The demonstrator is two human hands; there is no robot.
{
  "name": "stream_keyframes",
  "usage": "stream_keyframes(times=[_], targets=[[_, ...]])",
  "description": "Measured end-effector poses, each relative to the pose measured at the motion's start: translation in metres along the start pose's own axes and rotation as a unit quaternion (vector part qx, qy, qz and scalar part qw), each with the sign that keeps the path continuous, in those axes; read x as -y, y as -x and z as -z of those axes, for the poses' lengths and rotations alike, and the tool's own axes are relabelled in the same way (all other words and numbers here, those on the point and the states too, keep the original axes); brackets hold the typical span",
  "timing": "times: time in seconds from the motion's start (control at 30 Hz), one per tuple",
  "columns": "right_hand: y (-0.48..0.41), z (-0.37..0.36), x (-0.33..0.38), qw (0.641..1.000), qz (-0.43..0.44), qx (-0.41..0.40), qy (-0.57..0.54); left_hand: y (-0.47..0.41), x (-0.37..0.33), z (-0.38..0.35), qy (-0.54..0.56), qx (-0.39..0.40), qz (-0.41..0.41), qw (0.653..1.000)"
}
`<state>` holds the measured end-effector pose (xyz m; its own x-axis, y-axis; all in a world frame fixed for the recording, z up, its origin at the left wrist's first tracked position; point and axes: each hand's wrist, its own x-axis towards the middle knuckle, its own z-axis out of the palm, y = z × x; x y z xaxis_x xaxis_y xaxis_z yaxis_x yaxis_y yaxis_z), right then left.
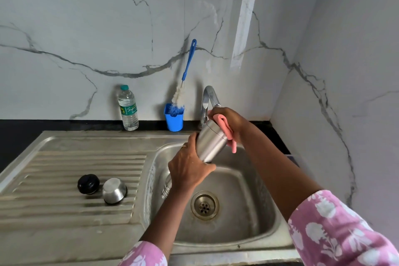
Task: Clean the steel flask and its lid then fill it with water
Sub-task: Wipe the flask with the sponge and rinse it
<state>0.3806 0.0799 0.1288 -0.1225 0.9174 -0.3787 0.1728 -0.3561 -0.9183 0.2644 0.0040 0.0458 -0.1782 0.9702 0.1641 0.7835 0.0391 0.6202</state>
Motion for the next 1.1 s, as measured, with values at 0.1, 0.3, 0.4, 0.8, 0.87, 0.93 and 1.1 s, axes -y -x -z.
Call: stream_keyframes(times=[0.1, 0.3, 0.4, 0.8, 0.87, 0.93, 1.1], targets=[[0.0, -0.003, -0.011, 0.992, 0.005, -0.024, -0.12, -0.001, 0.0, -0.002, 0.035, 0.002, 0.033, 0.999], [0.01, -0.026, -0.022, 0.964, 0.102, -0.244, 0.014, -0.008, -0.005, -0.003, 0.049, 0.033, 0.047, 0.997], [0.022, -0.034, -0.021, 0.902, 0.172, -0.306, 0.25, -0.009, -0.006, -0.003, 0.041, 0.038, 0.028, 0.998], [0.015, 0.001, 0.029, 0.952, 0.069, 0.034, 0.297, 0.003, -0.005, -0.005, 0.023, 0.001, -0.03, 0.999], [0.013, 0.009, 0.018, 0.978, 0.056, 0.083, 0.181, 0.003, -0.004, -0.006, 0.044, 0.015, -0.025, 0.999], [0.005, 0.013, 0.004, 0.989, 0.043, 0.082, 0.112, 0.003, -0.002, -0.008, 0.051, 0.029, -0.021, 0.998], [-0.006, 0.016, -0.019, 0.997, 0.039, 0.032, -0.06, -0.001, 0.005, -0.015, 0.083, 0.053, 0.0, 0.995]])
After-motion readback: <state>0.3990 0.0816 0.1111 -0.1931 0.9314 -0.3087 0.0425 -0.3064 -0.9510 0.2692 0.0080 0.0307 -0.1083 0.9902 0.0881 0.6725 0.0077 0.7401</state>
